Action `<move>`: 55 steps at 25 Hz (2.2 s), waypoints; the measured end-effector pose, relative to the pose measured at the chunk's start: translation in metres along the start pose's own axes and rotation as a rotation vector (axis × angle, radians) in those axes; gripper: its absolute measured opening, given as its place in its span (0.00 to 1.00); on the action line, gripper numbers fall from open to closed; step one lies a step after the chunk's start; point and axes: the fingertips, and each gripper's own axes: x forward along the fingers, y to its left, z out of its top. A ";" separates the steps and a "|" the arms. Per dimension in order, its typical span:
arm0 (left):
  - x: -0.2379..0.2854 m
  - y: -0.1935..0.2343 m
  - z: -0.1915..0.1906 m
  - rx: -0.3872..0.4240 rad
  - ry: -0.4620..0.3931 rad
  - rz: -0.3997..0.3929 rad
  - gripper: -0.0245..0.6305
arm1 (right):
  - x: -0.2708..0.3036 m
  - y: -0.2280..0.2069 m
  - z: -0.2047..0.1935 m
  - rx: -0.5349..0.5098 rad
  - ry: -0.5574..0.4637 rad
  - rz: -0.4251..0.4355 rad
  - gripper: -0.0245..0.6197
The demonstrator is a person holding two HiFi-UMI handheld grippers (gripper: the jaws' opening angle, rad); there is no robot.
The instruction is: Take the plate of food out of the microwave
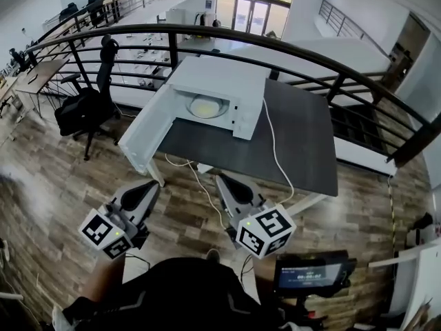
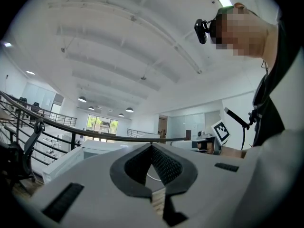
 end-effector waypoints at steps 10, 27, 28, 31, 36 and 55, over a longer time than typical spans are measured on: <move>0.055 -0.003 -0.006 0.014 0.024 0.055 0.04 | -0.005 -0.054 0.010 0.001 -0.016 0.057 0.02; 0.068 0.099 0.008 0.018 0.016 0.032 0.04 | 0.105 -0.067 0.009 0.001 0.000 0.059 0.02; 0.069 0.109 0.010 0.024 0.015 0.028 0.04 | 0.115 -0.067 0.010 0.000 -0.003 0.058 0.02; 0.071 0.140 0.013 0.037 0.010 0.019 0.04 | 0.147 -0.071 0.011 0.020 -0.011 0.044 0.02; 0.071 0.189 0.023 0.038 -0.003 0.001 0.04 | 0.196 -0.071 0.015 0.029 -0.040 0.042 0.02; 0.097 0.277 0.023 -0.038 -0.009 -0.071 0.04 | 0.280 -0.103 0.011 0.062 0.016 -0.096 0.02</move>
